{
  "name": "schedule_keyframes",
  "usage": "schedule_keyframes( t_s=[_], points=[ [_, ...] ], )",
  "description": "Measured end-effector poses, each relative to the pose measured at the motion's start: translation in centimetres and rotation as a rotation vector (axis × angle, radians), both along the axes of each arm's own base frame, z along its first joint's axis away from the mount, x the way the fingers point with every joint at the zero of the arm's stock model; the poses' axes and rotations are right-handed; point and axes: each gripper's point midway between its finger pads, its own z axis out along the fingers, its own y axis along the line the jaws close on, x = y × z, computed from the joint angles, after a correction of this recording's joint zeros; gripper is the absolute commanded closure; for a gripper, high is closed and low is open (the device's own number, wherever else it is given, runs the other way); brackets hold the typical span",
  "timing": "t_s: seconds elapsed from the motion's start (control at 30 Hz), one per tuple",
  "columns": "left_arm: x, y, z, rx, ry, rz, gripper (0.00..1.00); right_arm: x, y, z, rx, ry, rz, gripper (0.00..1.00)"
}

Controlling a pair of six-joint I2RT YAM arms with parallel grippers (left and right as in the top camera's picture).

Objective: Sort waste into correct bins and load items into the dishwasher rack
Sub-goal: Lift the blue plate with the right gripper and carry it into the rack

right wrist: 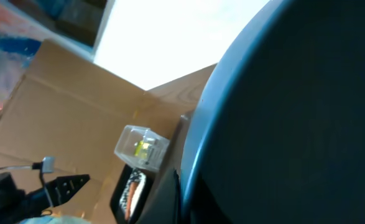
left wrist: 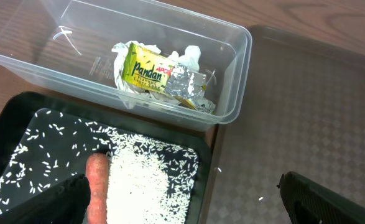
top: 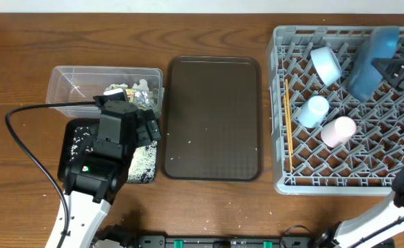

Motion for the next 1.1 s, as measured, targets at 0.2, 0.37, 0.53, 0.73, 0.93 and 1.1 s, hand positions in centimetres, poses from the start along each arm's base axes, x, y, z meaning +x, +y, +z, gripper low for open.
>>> schedule_keyframes(
  t_s=[0.2,0.37,0.53,0.73,0.93,1.1],
  points=[
    [0.0,0.0,0.0,0.0,0.0,0.0,0.0,-0.5,-2.4,-0.3,-0.016,0.079,-0.08,0.99],
    [0.0,0.0,0.0,0.0,0.0,0.0,0.0,-1.4,-4.3,-0.7,0.028,0.16,-0.148,0.99],
    [0.0,0.0,0.0,0.0,0.0,0.0,0.0,-3.1,-6.7,-1.9,0.058,0.291,-0.242,0.94],
    [0.0,0.0,0.0,0.0,0.0,0.0,0.0,-8.3,-11.7,-7.7,-0.016,0.689,-0.464,0.56],
    [0.0,0.0,0.0,0.0,0.0,0.0,0.0,-13.0,-14.5,-9.8,0.021,0.916,-0.614,0.42],
    [0.0,0.0,0.0,0.0,0.0,0.0,0.0,-13.9,-14.1,-9.4,0.099,0.951,-0.625,0.18]
  ],
)
